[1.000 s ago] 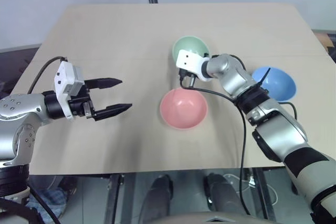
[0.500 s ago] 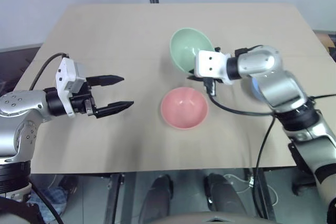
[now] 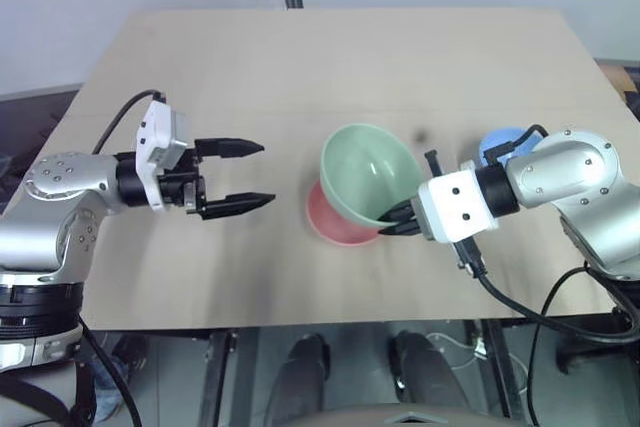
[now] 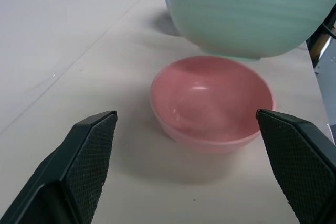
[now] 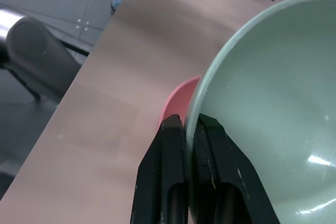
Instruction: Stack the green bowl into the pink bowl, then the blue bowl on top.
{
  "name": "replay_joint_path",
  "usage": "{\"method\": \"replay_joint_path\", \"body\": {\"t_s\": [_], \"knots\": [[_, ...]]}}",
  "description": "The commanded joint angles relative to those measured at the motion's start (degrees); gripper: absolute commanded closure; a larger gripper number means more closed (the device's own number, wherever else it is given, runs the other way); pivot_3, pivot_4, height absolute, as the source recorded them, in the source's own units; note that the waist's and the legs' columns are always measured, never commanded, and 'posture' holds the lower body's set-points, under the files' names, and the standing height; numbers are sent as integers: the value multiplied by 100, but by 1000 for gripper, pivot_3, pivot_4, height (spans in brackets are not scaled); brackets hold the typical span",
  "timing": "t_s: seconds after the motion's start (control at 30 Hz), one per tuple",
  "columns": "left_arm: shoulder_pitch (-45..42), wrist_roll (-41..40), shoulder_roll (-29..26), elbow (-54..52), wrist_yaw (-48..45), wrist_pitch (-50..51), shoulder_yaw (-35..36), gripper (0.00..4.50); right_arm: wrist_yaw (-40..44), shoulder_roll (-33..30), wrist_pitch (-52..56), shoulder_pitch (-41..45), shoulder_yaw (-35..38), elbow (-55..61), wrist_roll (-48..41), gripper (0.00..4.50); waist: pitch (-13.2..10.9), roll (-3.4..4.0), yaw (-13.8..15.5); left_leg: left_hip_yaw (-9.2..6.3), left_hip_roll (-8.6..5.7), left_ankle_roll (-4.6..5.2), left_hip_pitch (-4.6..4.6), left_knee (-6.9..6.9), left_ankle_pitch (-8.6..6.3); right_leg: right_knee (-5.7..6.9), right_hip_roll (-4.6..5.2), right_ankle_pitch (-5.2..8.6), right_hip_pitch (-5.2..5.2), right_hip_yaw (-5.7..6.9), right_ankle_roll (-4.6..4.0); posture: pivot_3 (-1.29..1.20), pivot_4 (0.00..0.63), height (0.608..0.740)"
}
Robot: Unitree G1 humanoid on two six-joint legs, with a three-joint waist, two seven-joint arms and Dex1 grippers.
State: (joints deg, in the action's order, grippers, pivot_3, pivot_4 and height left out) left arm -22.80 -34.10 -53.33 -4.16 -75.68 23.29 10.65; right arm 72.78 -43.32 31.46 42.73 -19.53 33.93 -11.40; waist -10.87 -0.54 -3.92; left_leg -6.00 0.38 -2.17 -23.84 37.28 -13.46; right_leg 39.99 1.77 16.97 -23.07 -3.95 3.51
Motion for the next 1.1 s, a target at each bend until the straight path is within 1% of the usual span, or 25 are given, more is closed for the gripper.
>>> {"method": "replay_joint_path", "body": {"t_s": [0.03,0.07,0.1,0.17,0.2,0.27,0.3,0.33,0.37,0.53,0.6,0.67,0.77,0.87,1.1], "knots": [[-162,8,-19,42,-89,-93,0,0,-275,105,139,266,4,167,43,4143,0,0,1,0,0,0,-1,0,0,-1,0,0,0,0,0,0,150,740],[-174,20,-19,59,-109,-97,-7,0,-315,137,164,307,-16,158,47,3809,0,0,2,0,0,0,-1,0,0,-1,0,0,0,0,0,0,150,740],[-183,29,-19,70,-122,-97,-10,0,-343,153,178,334,-32,157,42,3572,0,0,4,-1,0,0,-1,0,0,-1,0,0,0,0,0,0,150,740],[-200,45,-19,85,-140,-99,-18,0,-387,178,183,382,-64,152,38,2617,0,0,9,-2,0,0,-1,0,0,-2,0,0,0,1,0,0,150,740],[-212,50,-18,87,-142,-95,-24,0,-404,186,190,399,-76,151,34,2258,0,0,11,-1,0,0,-1,0,0,-3,0,0,0,1,0,0,150,740],[-219,49,-22,78,-145,-81,-23,0,-428,193,214,414,-96,161,18,1401,0,0,12,-1,-1,0,-1,0,0,-3,1,0,0,1,0,0,150,740],[-221,52,-22,75,-146,-77,-23,0,-435,191,221,417,-100,158,11,880,0,0,12,-1,-1,0,-1,0,0,-2,1,0,0,1,0,0,150,740],[-215,52,-25,73,-149,-77,-15,0,-442,187,232,419,-104,162,3,538,0,0,12,-1,-1,0,-1,0,0,-2,1,0,0,1,0,0,150,740],[-209,52,-28,68,-152,-72,-9,0,-413,132,209,396,-86,145,-4,88,0,0,11,-2,-1,0,-1,0,0,-2,1,0,0,1,0,0,150,740],[-156,25,-30,-5,-147,-48,32,0,-319,-439,-89,107,165,-255,173,88,0,-1,17,-1,-1,0,-1,0,0,-3,1,0,0,1,0,0,150,740],[-148,2,-19,-33,-148,-42,41,0,-399,-609,-118,39,230,-414,277,88,0,-1,39,-1,-2,0,-1,1,0,-4,2,0,1,1,0,0,150,740],[-247,-83,66,-63,-134,-22,29,0,-645,-808,-101,-5,266,-794,621,88,0,-1,36,0,-2,0,-1,2,0,-2,3,0,1,1,0,0,150,740],[-446,-175,201,-88,-136,16,-26,0,-1126,-878,172,158,140,-1334,1222,88,0,-2,39,0,-1,0,0,3,0,0,1,0,1,1,0,0,150,740],[-599,-171,298,-65,-185,22,-115,0,-1286,-911,274,185,80,-1547,1554,88,0,-1,36,1,-2,0,-1,4,0,1,1,0,0,0,0,0,150,740],[-1194,-14,647,224,-344,-149,-509,0,-1594,-1087,374,-274,-68,-1854,2292,88,0,-2,68,1,-6,0,-6,4,0,-6,4,0,1,0,0,0,150,740]]}}
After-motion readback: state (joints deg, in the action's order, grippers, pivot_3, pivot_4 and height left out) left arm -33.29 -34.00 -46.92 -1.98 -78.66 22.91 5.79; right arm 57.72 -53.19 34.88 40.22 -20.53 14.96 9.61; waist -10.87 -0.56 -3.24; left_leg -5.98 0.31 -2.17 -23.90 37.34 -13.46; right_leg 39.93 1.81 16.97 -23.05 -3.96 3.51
